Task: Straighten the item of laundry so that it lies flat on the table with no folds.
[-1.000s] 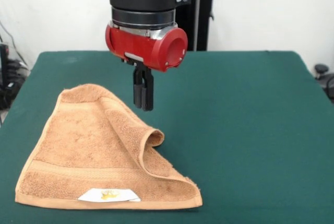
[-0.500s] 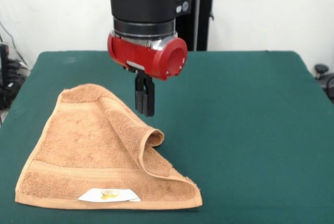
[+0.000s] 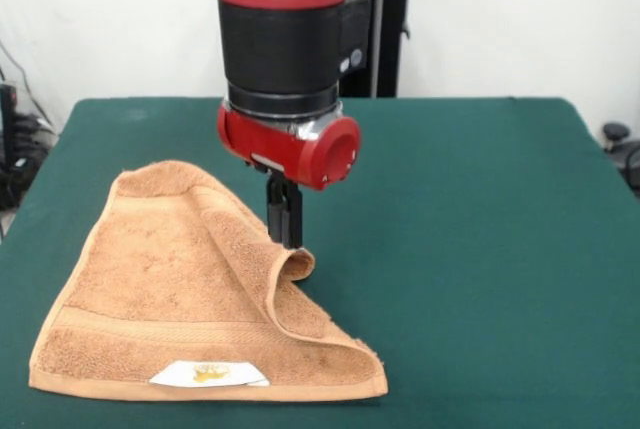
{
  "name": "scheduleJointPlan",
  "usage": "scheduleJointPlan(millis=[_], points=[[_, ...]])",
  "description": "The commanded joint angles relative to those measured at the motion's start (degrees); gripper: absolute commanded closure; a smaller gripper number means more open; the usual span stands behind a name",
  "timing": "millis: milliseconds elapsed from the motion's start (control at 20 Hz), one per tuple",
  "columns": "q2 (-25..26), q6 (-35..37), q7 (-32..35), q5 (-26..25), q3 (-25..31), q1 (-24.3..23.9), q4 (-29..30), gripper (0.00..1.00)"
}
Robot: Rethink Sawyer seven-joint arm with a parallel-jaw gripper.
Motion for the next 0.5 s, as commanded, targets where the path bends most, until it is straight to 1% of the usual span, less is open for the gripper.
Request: scheduleJointPlan(millis=[50, 500], points=[[5.32, -4.18, 6.73, -0.27, 1.41, 1.80, 6.90, 1.00], [5.97, -5.03, 5.82, -0.52, 1.31, 2.00, 6.62, 1.00]])
